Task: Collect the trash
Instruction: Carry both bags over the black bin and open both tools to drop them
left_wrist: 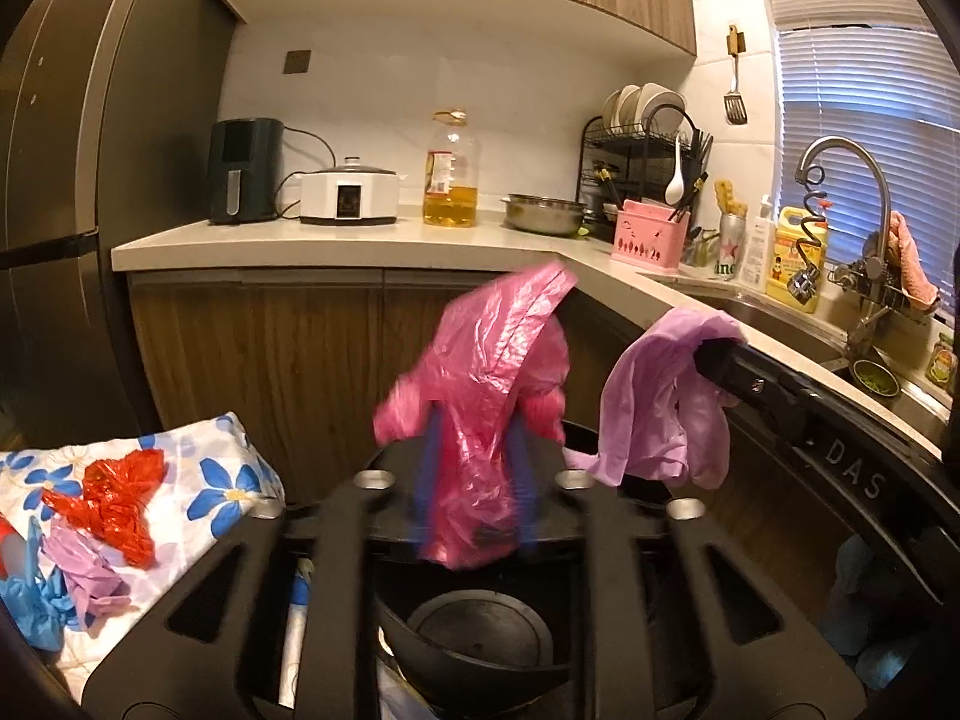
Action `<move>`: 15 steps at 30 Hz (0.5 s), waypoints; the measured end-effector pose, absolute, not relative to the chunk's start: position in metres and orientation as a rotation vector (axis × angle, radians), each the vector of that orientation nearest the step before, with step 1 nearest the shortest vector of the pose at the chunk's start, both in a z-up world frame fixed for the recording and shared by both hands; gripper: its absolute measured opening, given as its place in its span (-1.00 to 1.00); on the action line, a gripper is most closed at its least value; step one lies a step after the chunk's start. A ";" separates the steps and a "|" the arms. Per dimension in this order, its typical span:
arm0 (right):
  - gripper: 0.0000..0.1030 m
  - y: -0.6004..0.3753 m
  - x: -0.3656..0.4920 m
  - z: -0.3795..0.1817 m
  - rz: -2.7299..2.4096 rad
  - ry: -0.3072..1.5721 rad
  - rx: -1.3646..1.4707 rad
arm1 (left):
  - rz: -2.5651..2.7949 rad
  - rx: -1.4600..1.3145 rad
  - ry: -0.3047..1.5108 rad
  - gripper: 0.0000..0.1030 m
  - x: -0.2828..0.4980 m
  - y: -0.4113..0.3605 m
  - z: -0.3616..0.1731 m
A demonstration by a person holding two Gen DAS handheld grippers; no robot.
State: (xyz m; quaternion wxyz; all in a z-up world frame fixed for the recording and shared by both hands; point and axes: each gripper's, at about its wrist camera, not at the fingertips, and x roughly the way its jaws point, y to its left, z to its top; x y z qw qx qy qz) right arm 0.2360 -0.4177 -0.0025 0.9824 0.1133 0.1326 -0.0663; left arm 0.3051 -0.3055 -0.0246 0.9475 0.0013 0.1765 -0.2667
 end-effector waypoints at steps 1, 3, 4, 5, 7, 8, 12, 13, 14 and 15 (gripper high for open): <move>-0.78 -0.418 0.237 -0.003 -0.133 0.269 0.228 | -0.545 -0.006 0.356 -0.11 0.305 -0.305 -0.026; -0.65 -0.419 0.240 -0.005 -0.133 0.279 0.232 | -0.557 -0.021 0.351 0.12 0.305 -0.303 -0.027; -0.53 -0.419 0.241 -0.006 -0.133 0.281 0.234 | -0.555 -0.023 0.347 0.15 0.305 -0.302 -0.026; -0.49 -0.419 0.242 -0.007 -0.133 0.286 0.235 | -0.548 -0.023 0.345 0.21 0.305 -0.301 -0.027; -0.39 -0.419 0.243 -0.008 -0.133 0.292 0.236 | -0.536 -0.037 0.346 0.30 0.306 -0.295 -0.026; -0.37 -0.419 0.243 -0.009 -0.138 0.295 0.236 | -0.527 -0.048 0.348 0.38 0.307 -0.292 -0.025; -0.35 -0.419 0.243 -0.010 -0.139 0.303 0.246 | -0.480 -0.094 0.346 0.62 0.306 -0.275 -0.023; -0.27 -0.418 0.242 -0.010 -0.140 0.304 0.248 | -0.469 -0.099 0.343 0.64 0.304 -0.270 -0.022; -0.22 -0.418 0.241 -0.010 -0.141 0.303 0.249 | -0.458 -0.101 0.339 0.69 0.301 -0.267 -0.021; -0.12 -0.417 0.238 -0.010 -0.143 0.302 0.249 | -0.447 -0.102 0.335 0.74 0.298 -0.264 -0.020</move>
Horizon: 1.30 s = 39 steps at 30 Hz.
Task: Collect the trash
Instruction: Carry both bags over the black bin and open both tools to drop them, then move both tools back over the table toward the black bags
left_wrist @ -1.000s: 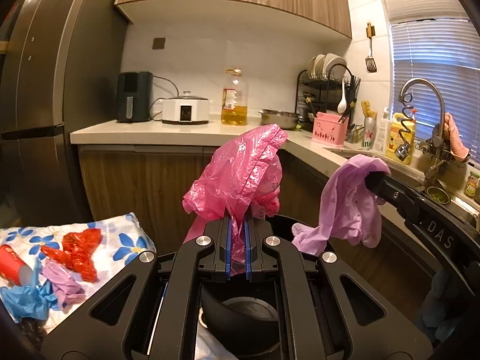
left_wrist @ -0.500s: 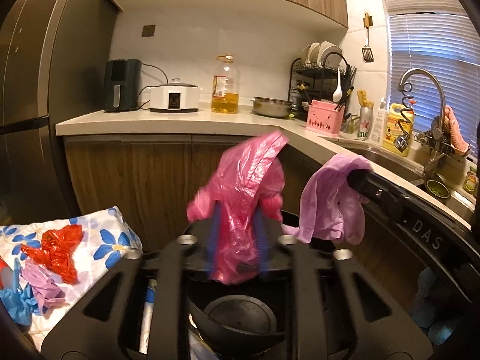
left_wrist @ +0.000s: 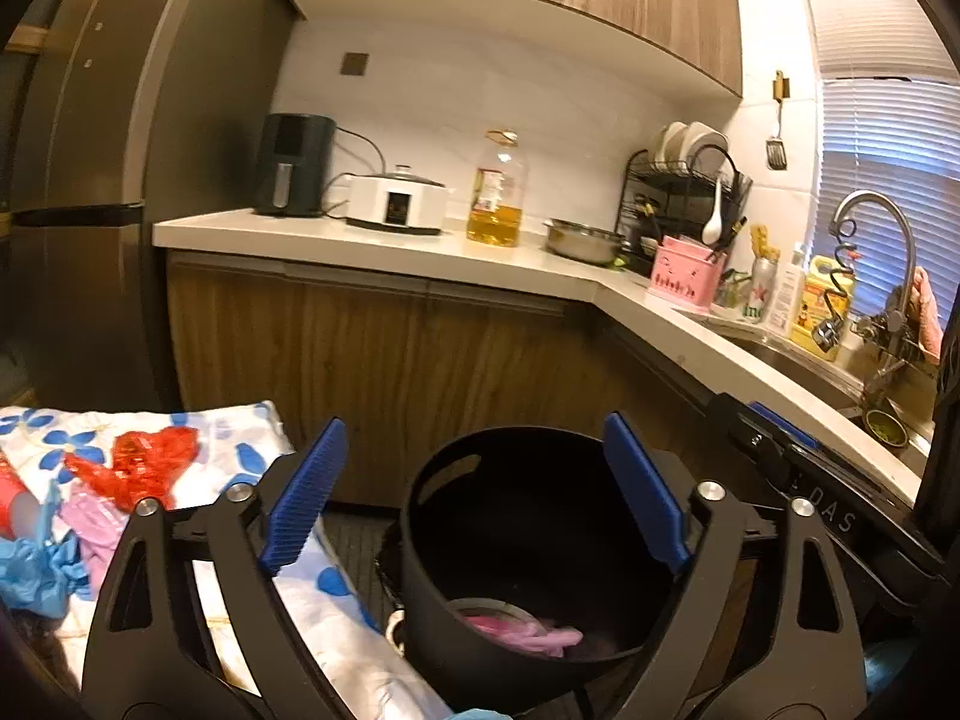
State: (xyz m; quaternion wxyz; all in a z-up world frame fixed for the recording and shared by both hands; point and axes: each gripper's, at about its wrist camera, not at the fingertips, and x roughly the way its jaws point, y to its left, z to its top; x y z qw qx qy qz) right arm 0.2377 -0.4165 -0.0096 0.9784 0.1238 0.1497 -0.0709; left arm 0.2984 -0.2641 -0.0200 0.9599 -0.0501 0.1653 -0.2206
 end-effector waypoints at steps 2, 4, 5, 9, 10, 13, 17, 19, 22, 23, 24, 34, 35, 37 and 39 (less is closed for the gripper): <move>-0.02 -0.414 0.234 -0.009 -0.144 0.301 0.251 | -0.428 -0.098 0.328 0.81 0.293 -0.258 -0.018; 0.20 -0.410 0.226 -0.007 -0.143 0.296 0.254 | -0.403 -0.090 0.321 0.85 0.284 -0.250 -0.016; 0.24 -0.409 0.222 -0.006 -0.142 0.292 0.255 | -0.393 -0.085 0.316 0.88 0.279 -0.246 -0.014; 0.44 -0.396 0.201 -0.001 -0.127 0.273 0.264 | -0.360 -0.079 0.294 0.89 0.253 -0.227 -0.010; 0.46 -0.393 0.197 0.000 -0.122 0.273 0.265 | -0.350 -0.081 0.291 0.89 0.247 -0.221 -0.010; 0.47 -0.379 0.181 0.003 -0.102 0.261 0.263 | -0.323 -0.085 0.293 0.89 0.228 -0.200 -0.011; 0.49 -0.356 0.162 0.009 -0.077 0.238 0.243 | -0.259 -0.096 0.282 0.89 0.205 -0.170 -0.012; 0.51 -0.342 0.153 0.011 -0.065 0.227 0.227 | -0.211 -0.098 0.271 0.89 0.193 -0.150 -0.012; 0.51 -0.319 0.142 0.012 -0.045 0.212 0.195 | -0.144 -0.083 0.251 0.89 0.175 -0.123 -0.016; 0.51 -0.311 0.139 0.011 -0.036 0.211 0.184 | -0.115 -0.072 0.246 0.89 0.168 -0.111 -0.020; 0.51 -0.302 0.137 0.010 -0.024 0.210 0.173 | -0.086 -0.069 0.247 0.89 0.163 -0.100 -0.022; 0.51 -0.208 0.141 -0.024 0.169 0.282 0.144 | 0.101 -0.128 0.281 0.89 0.122 0.002 -0.045; 0.51 -0.195 0.145 -0.030 0.193 0.299 0.130 | 0.119 -0.126 0.282 0.89 0.118 0.010 -0.048; 0.51 -0.174 0.149 -0.040 0.233 0.323 0.116 | 0.153 -0.133 0.288 0.89 0.111 0.027 -0.052; 0.51 -0.155 0.153 -0.050 0.274 0.349 0.102 | 0.178 -0.148 0.294 0.89 0.106 0.043 -0.056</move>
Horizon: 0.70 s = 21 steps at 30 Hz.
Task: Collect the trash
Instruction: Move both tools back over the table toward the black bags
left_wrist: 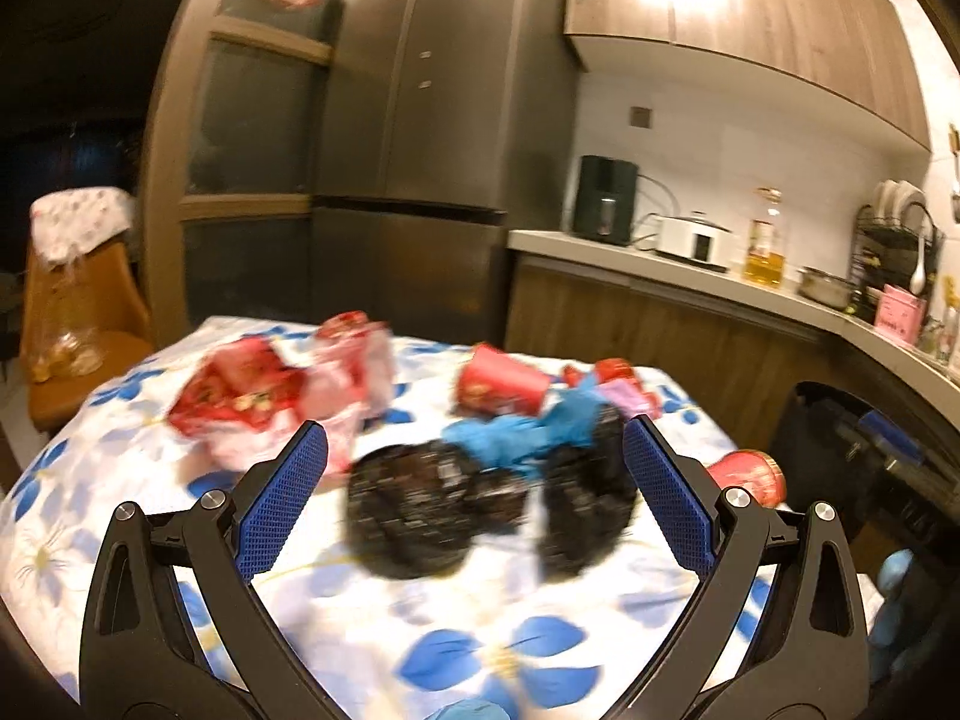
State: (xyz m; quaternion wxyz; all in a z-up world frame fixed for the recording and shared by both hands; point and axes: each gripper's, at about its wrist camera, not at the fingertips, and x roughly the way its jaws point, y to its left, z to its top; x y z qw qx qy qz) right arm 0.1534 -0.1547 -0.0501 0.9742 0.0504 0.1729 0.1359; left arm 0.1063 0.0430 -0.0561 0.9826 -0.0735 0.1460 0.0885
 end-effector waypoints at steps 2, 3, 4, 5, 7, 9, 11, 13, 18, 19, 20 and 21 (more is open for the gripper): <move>0.51 -0.139 0.158 -0.058 0.298 0.367 0.085 | 0.208 -0.163 0.296 0.89 0.103 0.057 -0.059; 0.51 -0.131 0.162 -0.063 0.313 0.381 0.078 | 0.217 -0.170 0.297 0.89 0.101 0.062 -0.060; 0.51 -0.124 0.167 -0.067 0.322 0.397 0.077 | 0.227 -0.178 0.298 0.89 0.100 0.069 -0.062; 0.51 -0.117 0.172 -0.071 0.330 0.413 0.078 | 0.233 -0.183 0.299 0.89 0.099 0.073 -0.064; 0.51 -0.109 0.179 -0.076 0.342 0.431 0.084 | 0.246 -0.186 0.308 0.89 0.100 0.080 -0.066; 0.51 -0.098 0.185 -0.080 0.358 0.442 0.082 | 0.253 -0.190 0.318 0.89 0.100 0.086 -0.069; 0.51 -0.086 0.193 -0.084 0.367 0.451 0.068 | 0.254 -0.194 0.324 0.89 0.102 0.088 -0.071; 0.51 -0.080 0.200 -0.089 0.368 0.466 0.054 | 0.255 -0.196 0.328 0.89 0.104 0.089 -0.073; 0.21 -0.077 0.218 -0.102 0.363 0.520 0.054 | 0.253 -0.191 0.341 0.89 0.111 0.090 -0.077; 0.06 -0.077 0.219 -0.104 0.367 0.530 0.056 | 0.251 -0.193 0.346 0.89 0.114 0.090 -0.078; -0.02 -0.076 0.221 -0.105 0.370 0.535 0.057 | 0.250 -0.194 0.348 0.89 0.115 0.089 -0.079; -0.21 -0.076 0.222 -0.107 0.376 0.541 0.057 | 0.251 -0.193 0.348 0.89 0.116 0.089 -0.080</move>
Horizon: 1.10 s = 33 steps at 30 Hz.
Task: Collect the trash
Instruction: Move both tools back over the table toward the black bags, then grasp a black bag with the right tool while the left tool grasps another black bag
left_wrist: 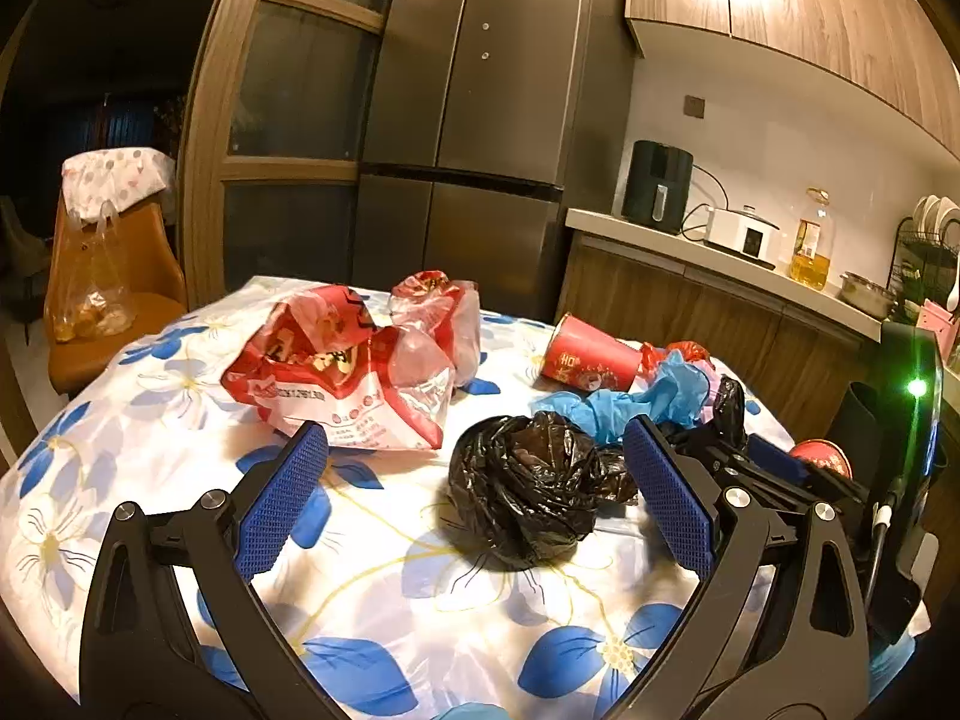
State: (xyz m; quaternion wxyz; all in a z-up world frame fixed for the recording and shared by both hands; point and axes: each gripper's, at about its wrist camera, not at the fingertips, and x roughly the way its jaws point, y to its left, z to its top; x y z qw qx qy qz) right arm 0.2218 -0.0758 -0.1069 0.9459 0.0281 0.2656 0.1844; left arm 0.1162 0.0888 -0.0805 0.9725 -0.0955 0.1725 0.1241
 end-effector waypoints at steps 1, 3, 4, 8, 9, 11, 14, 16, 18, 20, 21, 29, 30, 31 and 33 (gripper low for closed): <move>-0.29 -0.076 0.222 -0.107 0.378 0.543 0.058 | 0.251 -0.192 0.351 0.89 0.118 0.088 -0.081; -0.48 -0.075 0.221 -0.107 0.393 0.539 0.061 | 0.250 -0.192 0.356 0.89 0.122 0.087 -0.083; -0.55 -0.075 0.220 -0.106 0.395 0.535 0.059 | 0.250 -0.192 0.357 0.89 0.124 0.086 -0.083; -0.63 -0.081 0.208 -0.098 0.404 0.499 0.063 | 0.248 -0.199 0.378 0.87 0.136 0.084 -0.087; -0.64 -0.085 0.203 -0.093 0.402 0.483 0.074 | 0.242 -0.203 0.390 0.82 0.140 0.083 -0.088; -0.64 -0.093 0.195 -0.085 0.400 0.458 0.093 | 0.234 -0.207 0.418 0.75 0.149 0.082 -0.093; -0.64 -0.105 0.181 -0.071 0.395 0.417 0.113 | 0.223 -0.205 0.481 0.51 0.162 0.080 -0.102; -0.64 -0.111 0.172 -0.063 0.396 0.391 0.121 | 0.216 -0.205 0.508 0.41 0.167 0.079 -0.107; -0.64 -0.116 0.165 -0.056 0.401 0.372 0.126 | 0.210 -0.205 0.531 0.22 0.170 0.079 -0.110; -0.64 -0.118 0.161 -0.051 0.404 0.364 0.130 | 0.211 -0.204 0.551 -0.01 0.173 0.079 -0.113; -0.64 -0.119 0.158 -0.049 0.406 0.361 0.132 | 0.209 -0.205 0.563 -0.15 0.174 0.078 -0.115; -0.64 -0.129 0.144 -0.046 0.406 0.368 0.149 | 0.182 -0.214 0.602 -0.87 0.172 0.073 -0.119; -0.64 -0.130 0.142 -0.045 0.404 0.368 0.151 | 0.181 -0.222 0.601 -0.90 0.169 0.073 -0.118; -0.64 -0.133 0.140 -0.044 0.403 0.367 0.154 | 0.177 -0.236 0.593 -0.90 0.165 0.073 -0.116; -0.64 -0.138 0.135 -0.042 0.402 0.365 0.162 | 0.170 -0.253 0.574 -0.91 0.155 0.072 -0.111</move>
